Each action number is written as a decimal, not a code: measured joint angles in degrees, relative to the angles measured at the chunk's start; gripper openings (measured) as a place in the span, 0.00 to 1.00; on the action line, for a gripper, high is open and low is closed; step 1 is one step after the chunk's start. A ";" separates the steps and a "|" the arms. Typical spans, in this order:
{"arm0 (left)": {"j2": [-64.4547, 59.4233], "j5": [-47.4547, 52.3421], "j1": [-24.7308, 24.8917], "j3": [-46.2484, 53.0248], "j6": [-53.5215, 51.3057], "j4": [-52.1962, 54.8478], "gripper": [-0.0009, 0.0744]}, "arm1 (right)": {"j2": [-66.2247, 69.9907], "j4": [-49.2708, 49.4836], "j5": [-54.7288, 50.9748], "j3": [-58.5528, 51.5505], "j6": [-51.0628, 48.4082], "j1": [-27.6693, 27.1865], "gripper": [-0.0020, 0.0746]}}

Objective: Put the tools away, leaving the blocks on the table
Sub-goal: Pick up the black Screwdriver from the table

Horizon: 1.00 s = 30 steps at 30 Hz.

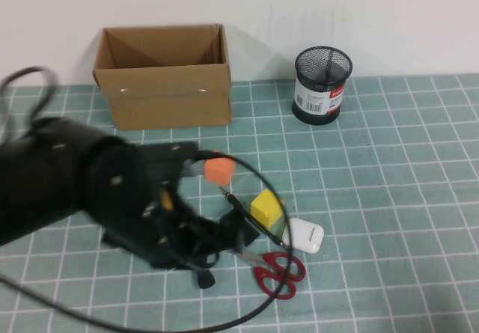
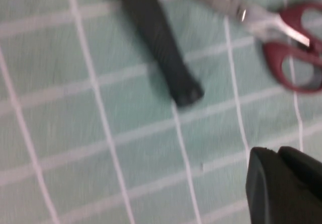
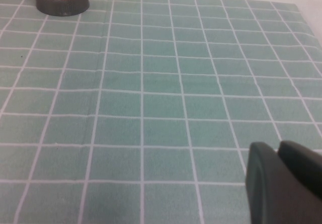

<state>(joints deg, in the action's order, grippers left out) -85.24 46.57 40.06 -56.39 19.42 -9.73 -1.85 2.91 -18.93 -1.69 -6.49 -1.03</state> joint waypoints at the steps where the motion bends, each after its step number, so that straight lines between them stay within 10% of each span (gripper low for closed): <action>1: -1.23 -0.37 0.60 -1.18 0.13 1.38 0.01 | 0.00 0.00 0.00 0.00 0.00 0.00 0.02; 12: -11.58 -0.57 -0.04 -5.35 -0.33 3.77 0.48 | 0.00 0.00 0.00 0.00 0.00 0.00 0.02; 30: -16.92 -5.87 -1.29 -5.46 8.23 9.73 0.53 | 0.00 0.00 0.00 0.00 0.00 0.00 0.02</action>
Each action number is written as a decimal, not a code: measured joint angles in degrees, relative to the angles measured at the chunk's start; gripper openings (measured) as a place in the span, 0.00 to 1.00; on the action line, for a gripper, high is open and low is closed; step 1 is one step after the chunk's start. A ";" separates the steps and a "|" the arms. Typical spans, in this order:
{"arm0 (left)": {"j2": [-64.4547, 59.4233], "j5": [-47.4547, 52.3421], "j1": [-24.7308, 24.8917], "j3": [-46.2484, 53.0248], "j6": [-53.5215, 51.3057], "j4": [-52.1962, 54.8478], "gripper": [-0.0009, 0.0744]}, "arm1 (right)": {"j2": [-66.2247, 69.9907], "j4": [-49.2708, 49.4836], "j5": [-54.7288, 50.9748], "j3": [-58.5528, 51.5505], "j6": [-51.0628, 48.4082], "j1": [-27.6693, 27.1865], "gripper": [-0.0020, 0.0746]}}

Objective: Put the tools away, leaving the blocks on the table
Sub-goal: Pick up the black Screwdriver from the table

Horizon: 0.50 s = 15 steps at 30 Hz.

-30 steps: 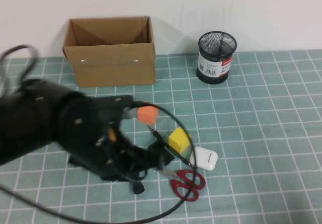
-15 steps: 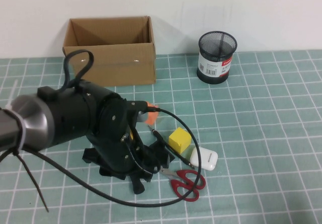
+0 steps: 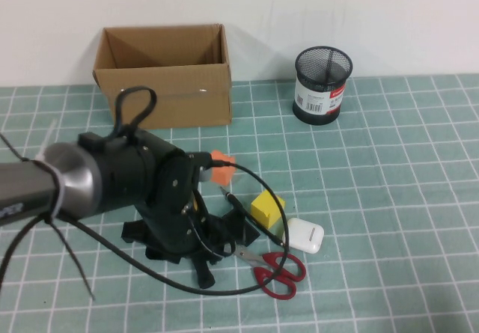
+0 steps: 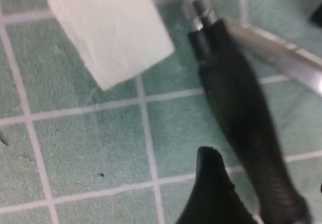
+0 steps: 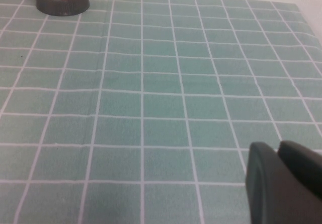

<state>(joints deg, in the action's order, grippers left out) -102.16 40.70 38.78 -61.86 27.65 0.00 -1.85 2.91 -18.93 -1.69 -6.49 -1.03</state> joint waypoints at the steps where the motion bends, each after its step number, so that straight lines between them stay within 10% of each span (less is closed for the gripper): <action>1: -0.72 0.00 0.00 0.00 0.11 0.35 0.53 | 0.00 0.00 0.00 0.00 0.00 0.00 0.02; 15: -4.25 -6.62 -0.13 0.00 1.12 4.16 0.41 | 0.00 0.00 0.00 0.00 0.00 0.00 0.02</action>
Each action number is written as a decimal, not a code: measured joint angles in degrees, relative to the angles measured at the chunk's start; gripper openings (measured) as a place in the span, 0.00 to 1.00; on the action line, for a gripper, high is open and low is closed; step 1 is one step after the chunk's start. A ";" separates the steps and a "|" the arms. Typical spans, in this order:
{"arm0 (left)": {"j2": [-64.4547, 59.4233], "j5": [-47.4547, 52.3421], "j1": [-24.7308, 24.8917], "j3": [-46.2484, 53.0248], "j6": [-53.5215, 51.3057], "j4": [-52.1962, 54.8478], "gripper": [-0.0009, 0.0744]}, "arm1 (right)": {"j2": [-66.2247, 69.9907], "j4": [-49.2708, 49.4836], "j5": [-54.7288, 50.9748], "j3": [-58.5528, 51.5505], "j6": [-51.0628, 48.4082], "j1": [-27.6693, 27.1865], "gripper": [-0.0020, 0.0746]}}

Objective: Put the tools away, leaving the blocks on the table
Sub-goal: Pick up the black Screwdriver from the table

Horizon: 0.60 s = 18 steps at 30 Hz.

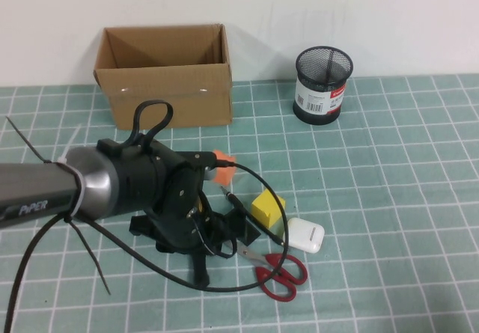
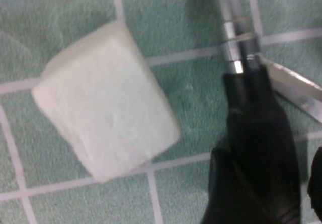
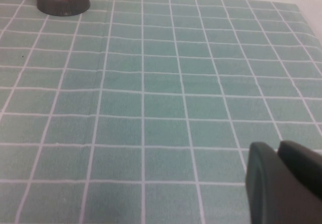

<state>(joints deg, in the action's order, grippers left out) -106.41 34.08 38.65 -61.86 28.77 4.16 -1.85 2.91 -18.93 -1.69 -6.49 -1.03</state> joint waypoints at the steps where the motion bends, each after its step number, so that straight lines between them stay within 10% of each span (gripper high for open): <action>1: -0.05 -0.24 -0.09 0.00 0.10 0.10 0.41 | 0.00 0.00 0.00 0.00 0.00 0.00 0.02; 18: 8.12 7.23 3.30 0.68 -0.26 10.85 0.25 | 0.00 0.00 0.00 0.00 0.00 0.00 0.02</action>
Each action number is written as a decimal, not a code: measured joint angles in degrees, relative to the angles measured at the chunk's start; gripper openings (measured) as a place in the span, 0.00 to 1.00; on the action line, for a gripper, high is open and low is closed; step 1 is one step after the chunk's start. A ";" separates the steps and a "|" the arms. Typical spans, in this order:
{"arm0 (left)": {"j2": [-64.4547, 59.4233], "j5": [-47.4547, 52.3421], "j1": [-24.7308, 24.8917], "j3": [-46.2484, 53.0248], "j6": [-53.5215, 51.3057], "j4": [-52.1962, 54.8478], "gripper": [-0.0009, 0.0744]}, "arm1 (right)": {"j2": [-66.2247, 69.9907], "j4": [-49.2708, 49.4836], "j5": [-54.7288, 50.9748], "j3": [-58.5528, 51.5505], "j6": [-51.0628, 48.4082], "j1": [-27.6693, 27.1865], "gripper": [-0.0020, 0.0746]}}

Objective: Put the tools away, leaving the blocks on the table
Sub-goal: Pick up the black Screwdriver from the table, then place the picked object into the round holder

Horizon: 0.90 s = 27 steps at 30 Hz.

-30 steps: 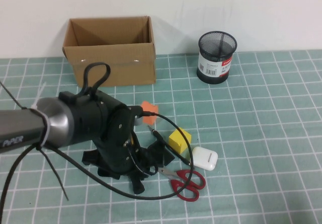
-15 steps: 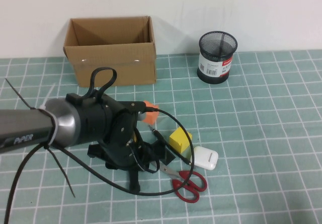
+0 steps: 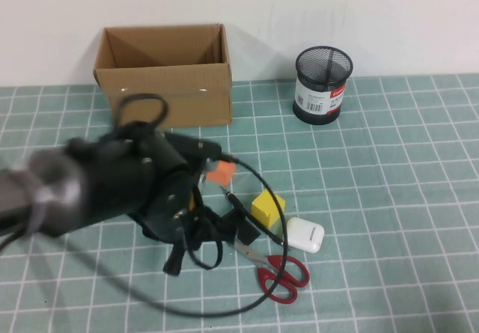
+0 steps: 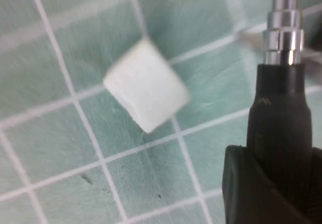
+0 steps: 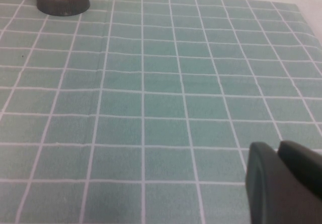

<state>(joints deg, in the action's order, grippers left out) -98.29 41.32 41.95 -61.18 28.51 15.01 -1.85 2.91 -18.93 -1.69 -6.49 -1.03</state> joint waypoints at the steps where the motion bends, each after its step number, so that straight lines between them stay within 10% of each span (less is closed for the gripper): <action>1: 2.06 0.00 0.60 0.53 -0.13 1.05 0.25 | 0.00 0.00 0.00 0.00 0.00 0.00 0.02; 7: 17.59 -11.53 2.84 8.25 0.22 3.53 0.25 | 0.00 0.00 0.00 0.00 0.00 0.00 0.02; 17: 21.58 -64.69 -1.90 22.03 -0.57 8.93 0.25 | 0.00 0.00 0.00 0.00 0.00 0.00 0.02; 27: -1.05 -80.53 -4.61 2.53 -6.03 8.93 0.24 | 0.00 0.00 0.00 0.00 0.00 0.00 0.02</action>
<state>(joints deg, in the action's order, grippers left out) -99.34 -39.21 37.34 -58.65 22.48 23.93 -1.85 2.91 -18.93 -1.69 -6.49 -1.03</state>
